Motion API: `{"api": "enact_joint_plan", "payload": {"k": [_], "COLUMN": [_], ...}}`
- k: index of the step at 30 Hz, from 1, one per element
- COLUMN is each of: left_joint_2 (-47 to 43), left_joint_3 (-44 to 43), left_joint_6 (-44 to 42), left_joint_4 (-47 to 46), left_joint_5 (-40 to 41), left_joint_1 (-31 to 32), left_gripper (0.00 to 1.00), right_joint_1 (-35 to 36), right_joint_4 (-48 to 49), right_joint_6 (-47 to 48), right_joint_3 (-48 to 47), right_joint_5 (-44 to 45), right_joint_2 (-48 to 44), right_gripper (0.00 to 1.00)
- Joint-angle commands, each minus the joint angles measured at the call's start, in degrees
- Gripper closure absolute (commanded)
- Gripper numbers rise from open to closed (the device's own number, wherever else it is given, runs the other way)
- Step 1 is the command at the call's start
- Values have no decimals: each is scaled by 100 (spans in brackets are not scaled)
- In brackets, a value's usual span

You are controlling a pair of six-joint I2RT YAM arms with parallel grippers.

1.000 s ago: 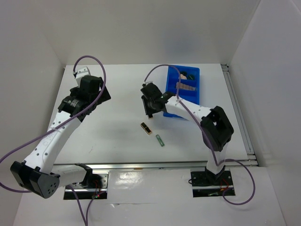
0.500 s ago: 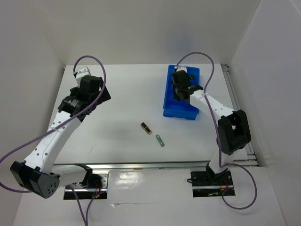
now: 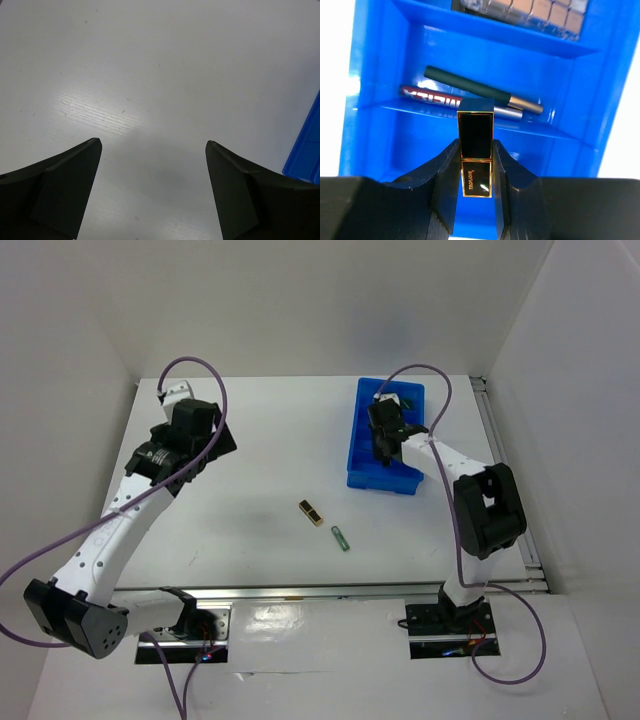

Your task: Organize the makeup

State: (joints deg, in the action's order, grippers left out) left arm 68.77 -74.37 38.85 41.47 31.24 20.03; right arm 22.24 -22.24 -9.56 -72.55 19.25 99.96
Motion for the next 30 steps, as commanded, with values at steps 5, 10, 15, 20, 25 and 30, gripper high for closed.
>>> {"api": "enact_joint_plan", "payload": {"k": [5, 10, 15, 20, 25, 30], "left_joint_2": [-22, -75, -75, -75, -75, -75], "left_joint_3": [-227, -166, -166, -166, -113, -166], "left_joint_6": [-150, -150, -150, -150, -150, -150], "left_joint_4": [-157, -157, -157, -157, -209, -210], "left_joint_5": [22, 75, 75, 75, 75, 22], "left_joint_1": [-26, -26, -26, -26, -26, -26], "left_gripper": [1, 1, 1, 1, 1, 1], "right_joint_1": [-27, -27, -27, 166, 457, 230], "right_joint_4": [246, 194, 27, -166, -228, -237], "right_joint_6": [-125, -125, -178, -178, -168, -633], "right_joint_3": [-109, -162, -373, -637, -637, -435], "right_joint_5": [-44, -96, -96, -96, -421, -422], "right_joint_2": [357, 480, 428, -99, -583, -635], "right_gripper": [66, 54, 48, 48, 52, 68]}}
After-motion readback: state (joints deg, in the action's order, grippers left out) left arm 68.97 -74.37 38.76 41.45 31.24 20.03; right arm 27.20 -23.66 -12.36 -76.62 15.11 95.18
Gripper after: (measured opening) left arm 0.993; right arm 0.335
